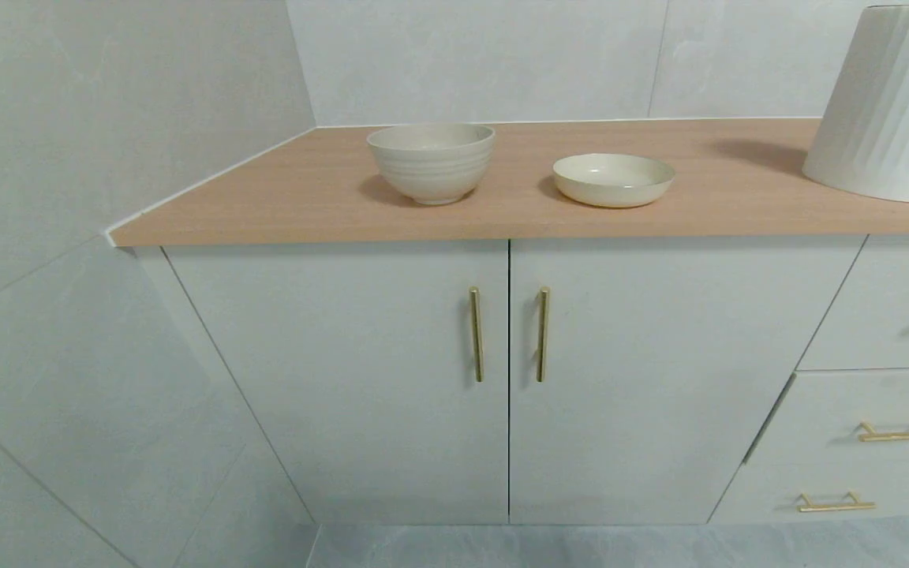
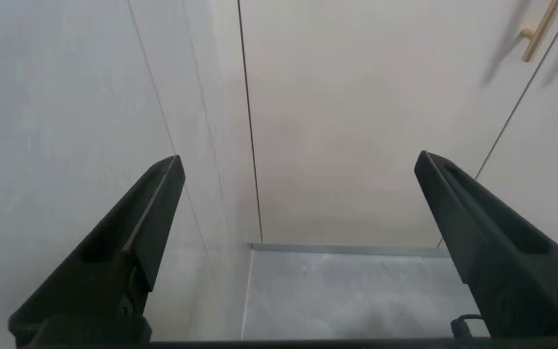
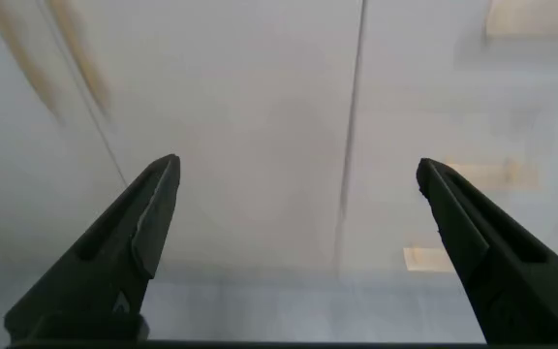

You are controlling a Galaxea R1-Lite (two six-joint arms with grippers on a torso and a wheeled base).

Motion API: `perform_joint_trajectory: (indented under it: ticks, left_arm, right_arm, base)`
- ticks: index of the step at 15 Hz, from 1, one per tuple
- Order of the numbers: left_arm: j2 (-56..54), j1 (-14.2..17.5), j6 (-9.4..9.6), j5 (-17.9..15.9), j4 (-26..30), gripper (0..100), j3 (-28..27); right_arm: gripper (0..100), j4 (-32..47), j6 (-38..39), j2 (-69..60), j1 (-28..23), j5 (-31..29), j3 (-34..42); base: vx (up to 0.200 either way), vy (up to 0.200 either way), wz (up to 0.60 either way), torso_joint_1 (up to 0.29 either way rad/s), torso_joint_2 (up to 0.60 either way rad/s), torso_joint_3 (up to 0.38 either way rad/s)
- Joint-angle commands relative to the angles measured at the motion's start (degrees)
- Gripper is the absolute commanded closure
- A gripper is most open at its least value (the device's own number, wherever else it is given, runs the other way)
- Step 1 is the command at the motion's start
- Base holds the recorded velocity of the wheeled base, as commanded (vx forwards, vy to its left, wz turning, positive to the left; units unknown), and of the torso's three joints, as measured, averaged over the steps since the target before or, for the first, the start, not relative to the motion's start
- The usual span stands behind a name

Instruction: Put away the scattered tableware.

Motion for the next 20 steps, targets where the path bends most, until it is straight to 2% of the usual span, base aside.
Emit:
perform_joint_trajectory:
  ticks: [1, 4, 5, 6, 8, 11, 13, 14, 15, 17, 20]
  left_arm:
    - [0.0, 0.0, -0.02, 0.0, 0.0, 0, 0.0]
    - [0.0, 0.0, -0.02, 0.0, 0.0, 0, 0.0]
    - [0.0, 0.0, -0.02, 0.0, 0.0, 0, 0.0]
    - [0.0, 0.0, -0.02, 0.0, 0.0, 0, 0.0]
    - [0.0, 0.0, -0.02, 0.0, 0.0, 0, 0.0]
    - [0.0, 0.0, -0.02, 0.0, 0.0, 0, 0.0]
    - [0.0, 0.0, -0.02, 0.0, 0.0, 0, 0.0]
    - [0.0, 0.0, -0.02, 0.0, 0.0, 0, 0.0]
    - [0.0, 0.0, -0.02, 0.0, 0.0, 0, 0.0]
    - [0.0, 0.0, -0.02, 0.0, 0.0, 0, 0.0]
    - [0.0, 0.0, -0.02, 0.0, 0.0, 0, 0.0]
  right_arm:
    - [0, 3.0, 2.0, 12.2, 2.9, 8.3, -10.2]
    - [0, 0.5, 2.0, 38.0, 6.6, 20.4, -15.4]
    - [0, -2.4, 2.3, 47.2, 11.3, 22.0, -18.3]
    - [0, -6.5, 2.7, 55.5, 15.6, 21.9, -20.5]
    - [0, -15.8, 3.4, 68.7, 21.1, 20.7, -23.4]
    - [0, -27.0, 3.5, 85.0, 26.6, 18.8, -29.2]
    - [0, -29.2, 4.2, 93.7, 27.9, 18.8, -35.8]
    - [0, -29.2, 4.2, 94.0, 27.9, 18.8, -36.0]
    - [0, -29.3, 5.9, 100.8, 28.7, 18.8, -43.3]
    - [0, -29.2, 8.3, 104.4, 29.0, 18.8, -48.9]
    - [0, -30.9, 8.9, 107.3, 30.1, 18.2, -50.2]
  base:
    - [0.000, 0.000, 0.00, 0.000, 0.00, 0.000]
    - [0.000, 0.000, 0.00, 0.000, 0.00, 0.000]
    - [0.000, 0.000, 0.00, 0.000, 0.00, 0.000]
    - [0.000, 0.000, 0.00, 0.000, 0.00, 0.000]
    - [0.000, 0.000, 0.00, 0.000, 0.00, 0.000]
    - [0.000, 0.000, 0.00, 0.000, 0.00, 0.000]
    - [0.000, 0.000, 0.00, 0.000, 0.00, 0.000]
    - [0.000, 0.000, 0.00, 0.000, 0.00, 0.000]
    - [0.000, 0.000, 0.00, 0.000, 0.00, 0.000]
    - [0.000, 0.000, 0.00, 0.000, 0.00, 0.000]
    - [0.000, 0.000, 0.00, 0.000, 0.00, 0.000]
